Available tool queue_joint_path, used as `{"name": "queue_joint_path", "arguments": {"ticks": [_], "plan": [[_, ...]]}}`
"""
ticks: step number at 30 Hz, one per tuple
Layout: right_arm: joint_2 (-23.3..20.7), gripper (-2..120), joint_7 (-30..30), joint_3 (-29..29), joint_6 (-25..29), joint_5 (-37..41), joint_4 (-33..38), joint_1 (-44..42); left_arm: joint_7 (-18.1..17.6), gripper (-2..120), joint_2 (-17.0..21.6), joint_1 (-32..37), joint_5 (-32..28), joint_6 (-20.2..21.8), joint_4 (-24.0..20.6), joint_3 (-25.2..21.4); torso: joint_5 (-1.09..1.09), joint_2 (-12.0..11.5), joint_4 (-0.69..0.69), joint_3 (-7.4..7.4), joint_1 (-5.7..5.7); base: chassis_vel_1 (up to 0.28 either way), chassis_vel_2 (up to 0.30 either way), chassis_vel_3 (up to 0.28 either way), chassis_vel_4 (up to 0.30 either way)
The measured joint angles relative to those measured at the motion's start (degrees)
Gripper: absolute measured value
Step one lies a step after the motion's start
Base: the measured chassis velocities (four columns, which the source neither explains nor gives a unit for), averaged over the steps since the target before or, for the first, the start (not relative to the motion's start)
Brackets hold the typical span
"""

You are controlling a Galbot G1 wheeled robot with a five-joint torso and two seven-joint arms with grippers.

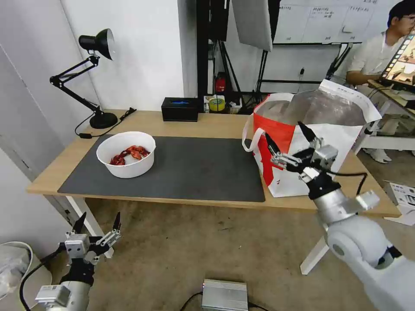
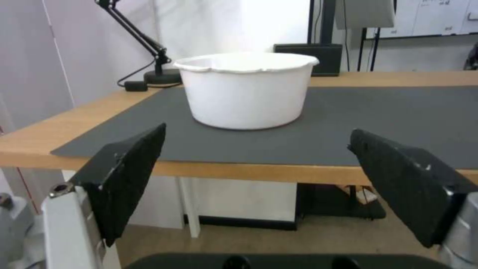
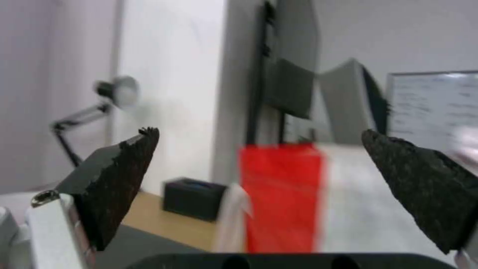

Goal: Pick up the trash from the table and place it into the takeout bag.

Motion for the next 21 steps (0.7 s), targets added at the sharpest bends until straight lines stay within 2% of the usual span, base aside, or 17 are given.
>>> {"name": "queue_joint_path", "arguments": {"ticks": [2, 3, 5, 6, 8, 11, 13, 16, 21], "plan": [[3.01, 100, -0.01, 1.98, 0.01, -2.64, -0.2, -3.68, -0.01, 100, 0.03, -0.14, -0.04, 0.06, 0.05, 0.12, 0.0, 0.0, 0.01, 0.0, 0.0, 0.0, 0.0, 0.0, 0.0], [3.01, 100, -0.01, 1.98, 0.01, -2.64, -0.2, -3.68, -0.01, 100, 0.03, -0.14, -0.04, 0.06, 0.05, 0.12, 0.0, 0.0, 0.01, 0.0, 0.0, 0.0, 0.0, 0.0, 0.0], [6.51, 100, 0.09, 3.26, 0.08, -5.03, -0.35, -7.44, -0.01, 100, 0.16, -0.22, -0.05, 0.13, 0.11, 0.34, 0.0, 0.0, 0.0, 0.0, 0.0, 0.0, 0.0, 0.0, 0.0], [6.51, 100, 0.09, 3.26, 0.08, -5.03, -0.35, -7.44, -0.01, 100, 0.16, -0.22, -0.05, 0.13, 0.11, 0.34, 0.0, 0.0, 0.0, 0.0, 0.0, 0.0, 0.0, 0.0, 0.0], [10.06, 100, 0.58, 3.86, 0.12, -7.53, -0.41, -11.05, 0.0, 100, 0.56, -0.32, -0.05, 0.16, 0.36, 0.69, -0.01, 0.0, 0.01, 0.0, 0.0, 0.0, 0.0, 0.0, 0.0], [11.23, 100, 0.72, 3.88, 0.09, -8.32, -0.39, -12.33, 0.02, 100, 0.72, -0.32, -0.06, 0.16, 0.41, 0.89, 0.0, 0.0, 0.0, 0.0, 0.0, 0.0, 0.0, 0.0, 0.0], [14.76, 100, 1.36, 3.28, -1.28, -11.8, 0.4, -16.45, 0.07, 100, 1.15, -0.42, -0.06, 0.16, 0.54, 1.65, -0.01, 0.0, 0.01, 0.0, -0.01, 0.0, 0.0, 0.0, 0.0], [16.42, 100, 4.21, 1.97, -4.35, -15.67, 1.84, -18.77, 0.12, 100, 1.4, -0.57, -0.05, 0.16, 0.64, 2.13, -0.01, 0.0, 0.01, 0.0, -0.01, 0.0, 0.0, 0.0, 0.0], [16.97, 100, 5.82, 0.7, -5.69, -17.09, 3.36, -19.97, 0.15, 100, 1.51, -0.97, 0.0, 0.17, 0.69, 2.72, -0.01, 0.0, 0.01, 0.0, -0.01, 0.0, 0.0, 0.0, 0.0]]}}
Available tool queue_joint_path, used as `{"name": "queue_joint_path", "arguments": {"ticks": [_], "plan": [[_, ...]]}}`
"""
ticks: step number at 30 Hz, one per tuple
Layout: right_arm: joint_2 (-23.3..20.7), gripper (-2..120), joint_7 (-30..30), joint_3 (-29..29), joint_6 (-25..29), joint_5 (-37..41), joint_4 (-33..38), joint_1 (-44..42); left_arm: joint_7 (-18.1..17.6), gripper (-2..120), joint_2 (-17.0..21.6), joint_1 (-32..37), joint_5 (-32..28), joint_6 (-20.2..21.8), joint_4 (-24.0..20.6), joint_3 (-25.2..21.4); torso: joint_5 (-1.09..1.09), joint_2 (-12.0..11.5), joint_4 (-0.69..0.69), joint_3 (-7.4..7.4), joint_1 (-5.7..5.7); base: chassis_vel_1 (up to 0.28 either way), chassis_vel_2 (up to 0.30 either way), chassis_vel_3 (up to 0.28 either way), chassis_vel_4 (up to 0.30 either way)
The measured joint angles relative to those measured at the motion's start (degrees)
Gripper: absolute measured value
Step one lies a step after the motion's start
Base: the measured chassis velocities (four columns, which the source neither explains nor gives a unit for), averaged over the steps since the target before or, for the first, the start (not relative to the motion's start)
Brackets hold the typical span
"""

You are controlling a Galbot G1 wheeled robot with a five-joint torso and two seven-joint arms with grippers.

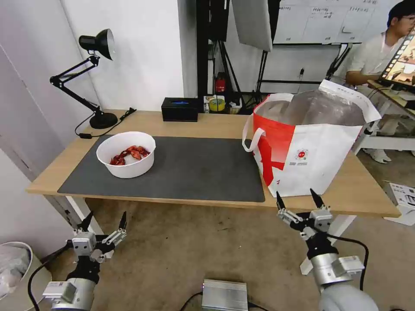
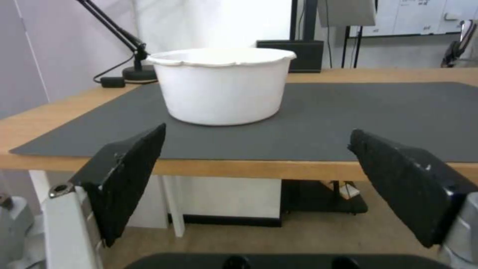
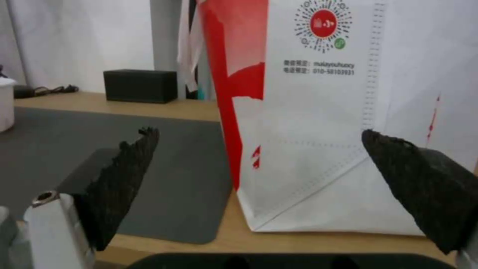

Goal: Pick up the trash from the table and place it into the takeout bag.

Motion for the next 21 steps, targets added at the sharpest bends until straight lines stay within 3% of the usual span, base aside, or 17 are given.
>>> {"name": "queue_joint_path", "arguments": {"ticks": [21], "plan": [[0.19, 100, 0.52, -1.59, -1.49, -1.89, 0.97, -0.74, 0.0, 100, 0.03, -0.14, 0.15, 0.13, 0.41, 0.09, 0.0, 0.0, 0.0, 0.0, 0.01, 0.0, 0.0, 0.0, 0.0]]}}
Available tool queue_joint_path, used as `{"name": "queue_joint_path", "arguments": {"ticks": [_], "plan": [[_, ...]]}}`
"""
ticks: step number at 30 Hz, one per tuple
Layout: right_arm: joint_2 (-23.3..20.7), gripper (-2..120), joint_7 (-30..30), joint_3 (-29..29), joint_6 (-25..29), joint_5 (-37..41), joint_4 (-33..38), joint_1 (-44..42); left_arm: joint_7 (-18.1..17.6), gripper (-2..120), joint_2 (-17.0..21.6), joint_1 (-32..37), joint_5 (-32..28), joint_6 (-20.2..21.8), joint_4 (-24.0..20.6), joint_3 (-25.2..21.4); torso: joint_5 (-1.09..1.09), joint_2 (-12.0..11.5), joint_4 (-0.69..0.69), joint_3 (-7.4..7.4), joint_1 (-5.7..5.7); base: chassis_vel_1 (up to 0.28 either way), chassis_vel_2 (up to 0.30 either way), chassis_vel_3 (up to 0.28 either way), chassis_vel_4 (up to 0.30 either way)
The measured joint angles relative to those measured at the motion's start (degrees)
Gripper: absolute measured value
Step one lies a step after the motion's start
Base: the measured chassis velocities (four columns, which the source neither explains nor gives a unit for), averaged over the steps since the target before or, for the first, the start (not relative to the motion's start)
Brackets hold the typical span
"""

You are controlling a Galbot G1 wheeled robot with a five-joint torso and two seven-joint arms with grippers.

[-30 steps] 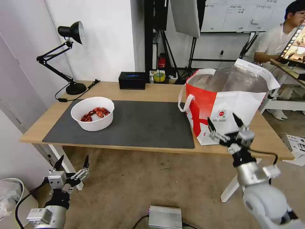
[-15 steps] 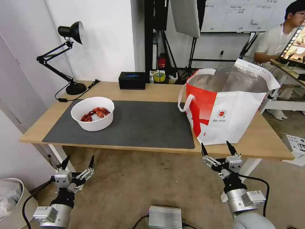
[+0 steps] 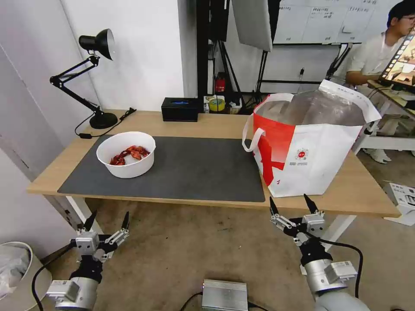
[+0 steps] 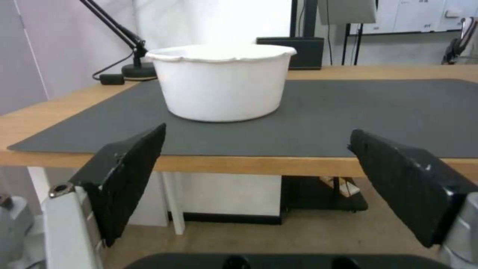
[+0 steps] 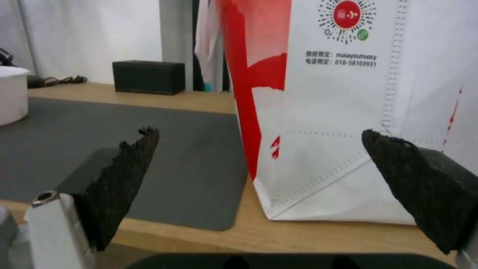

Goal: Pick up the trash from the table and place it into the takeout bag.

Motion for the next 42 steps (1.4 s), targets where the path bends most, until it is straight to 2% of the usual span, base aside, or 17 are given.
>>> {"name": "queue_joint_path", "arguments": {"ticks": [9, 14, 17, 19, 21, 22, 25, 26, 29, 30, 32, 34, 35, 38, 39, 42], "plan": [[-0.04, 100, -0.02, 0.01, 0.08, -0.03, -0.09, 0.07, -0.22, 100, 1.75, -0.48, -2.88, 1.49, -1.39, -0.32, 0.0, 0.0, 0.0, 0.0, 0.0, 0.0, 0.0, 0.0, 0.0], [-0.07, 100, -0.04, 0.02, 0.11, -0.03, -0.11, 0.09, -1.73, 100, 5.27, -2.06, -8.46, 4.91, -3.85, -3.01, 0.0, -0.01, 0.0, 0.0, 0.0, 0.0, 0.0, 0.0, 0.0], [-0.08, 100, -0.06, 0.02, 0.14, -0.03, -0.13, 0.11, -3.78, 100, 9.7, -5.43, -13.95, 8.17, -4.26, -4.23, 0.0, -0.01, 0.0, 0.0, 0.0, 0.0, 0.0, 0.0, 0.0], [-0.08, 100, -0.07, 0.02, 0.14, -0.03, -0.13, 0.1, -4.51, 100, 11.15, -6.61, -15.65, 9.21, -4.09, -4.25, -0.01, -0.01, 0.0, 0.0, 0.0, 0.0, 0.0, 0.0, 0.0], [-0.08, 100, -0.07, 0.03, 0.16, -0.03, -0.14, 0.12, -6.36, 100, 15.88, -9.99, -20.25, 11.9, -2.72, -4.24, -0.02, -0.01, 0.01, 0.0, 0.0, 0.0, 0.0, 0.0, 0.0], [-0.08, 100, -0.07, 0.03, 0.16, -0.03, -0.14, 0.12, -6.36, 100, 15.88, -9.99, -20.25, 11.9, -2.72, -4.24, -0.02, -0.01, 0.01, 0.0, 0.0, 0.0, 0.0, 0.0, 0.0], [-0.08, 100, -0.08, 0.03, 0.17, -0.01, -0.15, 0.12, -7.89, 100, 22.72, -14.97, -25.58, 14.13, 0.78, -3.3, -0.03, -0.01, 0.0, 0.0, 0.0, 0.0, 0.0, 0.0, 0.0], [-0.08, 100, -0.08, 0.03, 0.17, -0.01, -0.15, 0.12, -7.89, 100, 22.72, -14.97, -25.58, 14.13, 0.78, -3.3, -0.03, -0.01, 0.0, 0.0, 0.0, 0.0, 0.0, 0.0, 0.0], [-0.08, 100, -0.08, 0.03, 0.19, 0.0, -0.15, 0.14, -9.13, 100, 29.84, -21.19, -30.93, 16.7, 4.82, -1.24, -0.02, -0.01, 0.0, 0.01, 0.0, 0.0, 0.0, 0.0, 0.0], [-0.08, 100, -0.08, 0.03, 0.19, 0.0, -0.15, 0.14, -9.13, 100, 29.84, -21.19, -30.93, 16.7, 4.82, -1.24, -0.02, -0.01, 0.0, 0.01, 0.0, 0.0, 0.0, 0.0, 0.0], [-0.08, 100, -0.08, 0.03, 0.19, 0.01, -0.15, 0.13, -10.55, 100, 33.18, -25.41, -33.83, 19.31, 6.84, 0.72, 0.0, -0.01, 0.0, 0.01, 0.01, 0.0, 0.0, 0.0, 0.0], [-0.08, 100, -0.08, 0.03, 0.19, 0.02, -0.15, 0.14, -11.71, 100, 37.05, -33.16, -36.42, 21.22, 10.81, 5.35, -0.01, -0.01, 0.0, 0.01, 0.01, 0.0, 0.0, 0.0, 0.0], [-0.08, 100, -0.08, 0.03, 0.19, 0.02, -0.15, 0.14, -11.71, 100, 37.05, -33.16, -36.42, 21.22, 10.81, 5.35, -0.01, -0.01, 0.0, 0.01, 0.01, 0.0, 0.0, 0.0, 0.0], [-0.08, 100, -0.08, 0.03, 0.19, 0.02, -0.15, 0.14, -11.62, 100, 40.11, -41.81, -38.88, 23.39, 16.35, 11.23, 0.0, -0.01, -0.02, 0.01, 0.01, 0.0, 0.0, 0.0, 0.0], [-0.08, 100, -0.08, 0.03, 0.19, 0.02, -0.15, 0.14, -11.62, 100, 40.11, -41.81, -38.88, 23.39, 16.35, 11.23, 0.0, -0.01, -0.02, 0.01, 0.01, 0.0, 0.0, 0.0, 0.0], [-0.09, 100, -0.07, 0.03, 0.2, 0.04, -0.15, 0.14, -9.63, 100, 42.71, -49.41, -40.43, 25.55, 22.55, 17.7, 0.0, -0.01, 0.01, 0.0, 0.0, 0.0, 0.0, 0.0, 0.0]]}}
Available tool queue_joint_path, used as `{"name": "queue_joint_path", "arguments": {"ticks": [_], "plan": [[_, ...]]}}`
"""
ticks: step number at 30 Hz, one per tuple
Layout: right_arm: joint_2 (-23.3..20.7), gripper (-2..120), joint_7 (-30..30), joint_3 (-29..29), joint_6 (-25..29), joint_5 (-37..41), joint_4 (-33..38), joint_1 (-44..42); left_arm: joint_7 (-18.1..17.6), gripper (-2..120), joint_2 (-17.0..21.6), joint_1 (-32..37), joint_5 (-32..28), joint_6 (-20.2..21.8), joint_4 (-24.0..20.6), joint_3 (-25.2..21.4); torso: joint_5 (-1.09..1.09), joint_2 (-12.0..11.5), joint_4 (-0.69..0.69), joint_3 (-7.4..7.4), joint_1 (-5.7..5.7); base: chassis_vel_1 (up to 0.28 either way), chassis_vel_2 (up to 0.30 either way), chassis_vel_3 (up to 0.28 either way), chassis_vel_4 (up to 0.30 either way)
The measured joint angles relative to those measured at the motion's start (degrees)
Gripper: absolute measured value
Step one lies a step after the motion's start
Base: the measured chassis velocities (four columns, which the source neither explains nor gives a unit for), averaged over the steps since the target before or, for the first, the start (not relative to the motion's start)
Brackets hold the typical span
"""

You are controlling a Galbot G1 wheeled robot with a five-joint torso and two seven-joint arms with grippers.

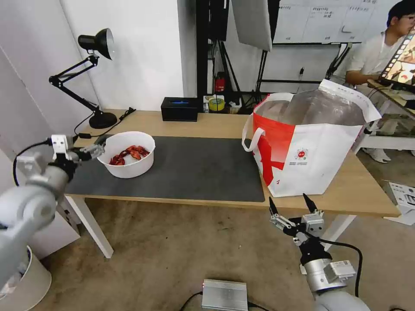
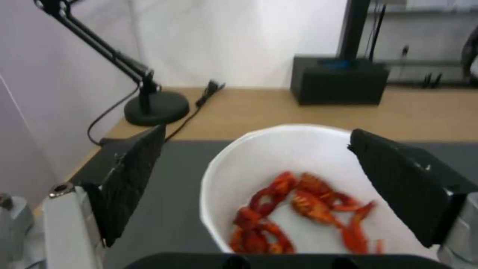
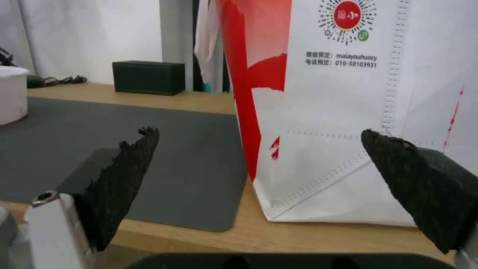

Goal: Pick up the trash from the table and place it into the takeout bag.

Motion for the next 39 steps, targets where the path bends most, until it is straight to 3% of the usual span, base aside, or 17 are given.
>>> {"name": "queue_joint_path", "arguments": {"ticks": [1, 5, 10, 15, 18, 27, 39], "plan": [[0.0, 100, 0.0, 0.0, 0.0, 0.0, 0.0, 0.0, 0.0, 100, 0.0, 0.0, 0.0, 0.0, 0.0, 0.0, 0.0, 0.0, 0.0, 0.0, 0.0, 0.0, 0.0, 0.0, 0.0], [0.0, 100, 0.0, 0.0, 0.0, 0.01, 0.0, 0.0, 3.31, 100, 2.32, -8.93, -2.67, 4.85, 6.35, 7.4, 0.01, 0.0, -0.01, 0.0, 0.01, 0.0, 0.0, 0.0, 0.0], [0.0, 100, 0.0, 0.0, 0.0, 0.01, 0.0, 0.01, 5.15, 100, 2.43, -13.32, -3.43, 10.37, 9.05, 10.54, 0.0, 0.0, 0.0, 0.0, 0.0, 0.0, 0.0, 0.0, 0.0], [0.0, 100, 0.0, 0.0, 0.0, 0.01, 0.0, 0.0, 7.19, 100, 1.26, -20.13, -3.47, 18.74, 12.62, 15.41, 0.01, 0.0, 0.0, 0.0, 0.0, 0.0, 0.0, 0.0, 0.0], [0.0, 100, 0.01, 0.0, 0.0, 0.01, 0.0, 0.0, 7.39, 100, -0.15, -25.22, -3.32, 20.6, 15.93, 19.22, 0.01, 0.01, -0.01, 0.0, 0.0, 0.0, 0.0, 0.0, 0.0], [0.0, 100, 0.01, 0.0, 0.0, 0.01, 0.0, 0.0, 7.88, 100, -3.31, -31.21, -1.18, 21.36, 23.96, 24.82, 0.0, 0.01, -0.01, 0.0, 0.0, 0.0, 0.0, 0.0, 0.0], [0.0, 100, 0.0, 0.0, 0.0, 0.01, 0.0, 0.0, 9.22, 100, -4.02, -30.15, 1.05, 21.0, 26.69, 24.66, 0.01, 0.01, 0.0, -0.01, -0.01, 0.0, 0.0, 0.0, 0.0]]}}
